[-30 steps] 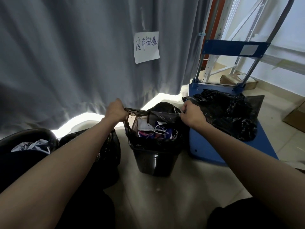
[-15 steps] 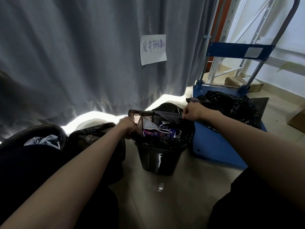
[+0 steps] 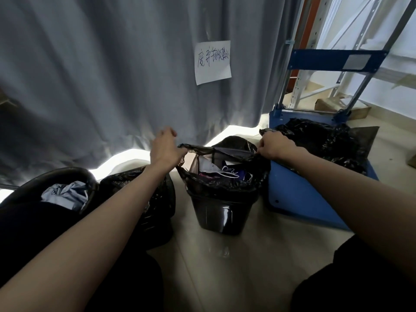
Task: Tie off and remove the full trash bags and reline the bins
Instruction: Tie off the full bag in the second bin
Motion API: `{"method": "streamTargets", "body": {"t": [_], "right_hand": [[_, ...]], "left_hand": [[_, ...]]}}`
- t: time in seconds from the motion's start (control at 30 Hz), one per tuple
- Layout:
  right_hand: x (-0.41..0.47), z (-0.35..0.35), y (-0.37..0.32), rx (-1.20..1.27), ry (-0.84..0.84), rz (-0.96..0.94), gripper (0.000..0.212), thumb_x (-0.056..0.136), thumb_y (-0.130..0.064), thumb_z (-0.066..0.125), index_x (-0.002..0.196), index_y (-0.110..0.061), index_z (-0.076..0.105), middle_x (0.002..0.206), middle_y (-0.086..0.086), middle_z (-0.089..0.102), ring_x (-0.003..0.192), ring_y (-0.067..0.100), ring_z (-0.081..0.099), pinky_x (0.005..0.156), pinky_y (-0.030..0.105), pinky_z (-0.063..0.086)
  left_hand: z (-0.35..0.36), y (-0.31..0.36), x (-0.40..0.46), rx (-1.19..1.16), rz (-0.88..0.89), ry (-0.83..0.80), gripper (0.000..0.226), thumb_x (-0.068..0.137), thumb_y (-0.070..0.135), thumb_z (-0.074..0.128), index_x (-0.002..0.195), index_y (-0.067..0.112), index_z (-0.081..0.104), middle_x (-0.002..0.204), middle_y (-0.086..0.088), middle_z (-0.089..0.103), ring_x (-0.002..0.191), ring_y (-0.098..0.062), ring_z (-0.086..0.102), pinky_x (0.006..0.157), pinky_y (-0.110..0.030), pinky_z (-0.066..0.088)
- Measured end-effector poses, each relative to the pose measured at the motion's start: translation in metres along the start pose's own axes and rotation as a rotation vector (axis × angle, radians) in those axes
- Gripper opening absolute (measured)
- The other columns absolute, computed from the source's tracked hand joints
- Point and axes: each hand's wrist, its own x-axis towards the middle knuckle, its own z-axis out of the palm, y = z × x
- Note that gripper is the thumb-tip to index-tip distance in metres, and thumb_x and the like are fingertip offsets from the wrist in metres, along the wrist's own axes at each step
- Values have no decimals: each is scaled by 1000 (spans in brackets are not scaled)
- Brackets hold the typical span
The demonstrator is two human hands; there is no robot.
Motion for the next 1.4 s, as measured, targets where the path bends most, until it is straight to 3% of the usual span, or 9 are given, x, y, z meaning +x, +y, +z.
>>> {"method": "streamTargets", "body": {"t": [0.2,0.33,0.43,0.53,0.63,0.73,0.93,1.17,1.4], "right_hand": [[-3,2,-3,-11,-19,-20,25,89,-17,58,110,-8,66,115,15,61,104,34,60,95,43,50],[-6,3,-3,-24,-13,-28,23,89,-19,57,109,-10,66,113,13,61,102,33,60,93,42,51],[-7,2,0,-25,-6,-21,22,90,-19,57,108,-10,66,113,13,61,101,33,60,92,42,50],[-8,0,5,11,13,7,21,90,-19,56,106,-7,66,111,14,61,101,34,60,91,42,51],[-8,-3,8,117,54,35,22,90,-13,52,101,-4,68,106,16,64,95,34,62,87,42,54],[-8,-5,8,247,94,63,25,90,-9,48,99,-2,71,105,13,68,94,29,65,87,42,56],[-9,-8,5,458,166,100,26,89,-6,50,97,5,72,102,18,72,99,30,67,89,44,56],[-11,-19,1,656,298,75,17,90,-15,57,95,-10,73,97,8,71,90,24,67,81,37,57],[-15,-28,-3,574,290,24,13,86,-13,57,88,-16,70,93,6,70,86,22,67,85,39,56]], "left_hand": [[22,20,-23,349,657,-565,48,57,62,79,92,34,62,100,10,55,95,-12,53,81,-33,45],[35,16,-29,591,828,-574,52,60,52,78,104,32,59,109,9,51,103,-12,49,80,-30,34],[31,22,-24,419,746,-524,17,68,24,74,78,30,62,82,15,59,84,-13,61,70,-28,38],[21,33,-16,133,542,-632,18,74,18,78,67,29,66,62,16,60,58,4,56,60,-18,40],[3,45,-14,-1,423,-846,14,69,35,85,66,25,75,62,11,67,53,3,58,57,-11,43],[-6,51,-16,-4,360,-964,39,64,62,77,70,23,78,71,7,73,68,-2,66,76,-18,47],[5,56,-10,59,426,-555,20,83,38,74,77,19,75,67,7,65,65,-7,57,64,-24,43],[38,91,-11,-6,443,-377,13,85,20,73,97,20,70,72,13,62,74,-8,59,73,-27,47],[82,125,6,252,525,-316,42,72,31,80,112,25,69,115,-1,60,105,-22,60,85,-33,49]]}}
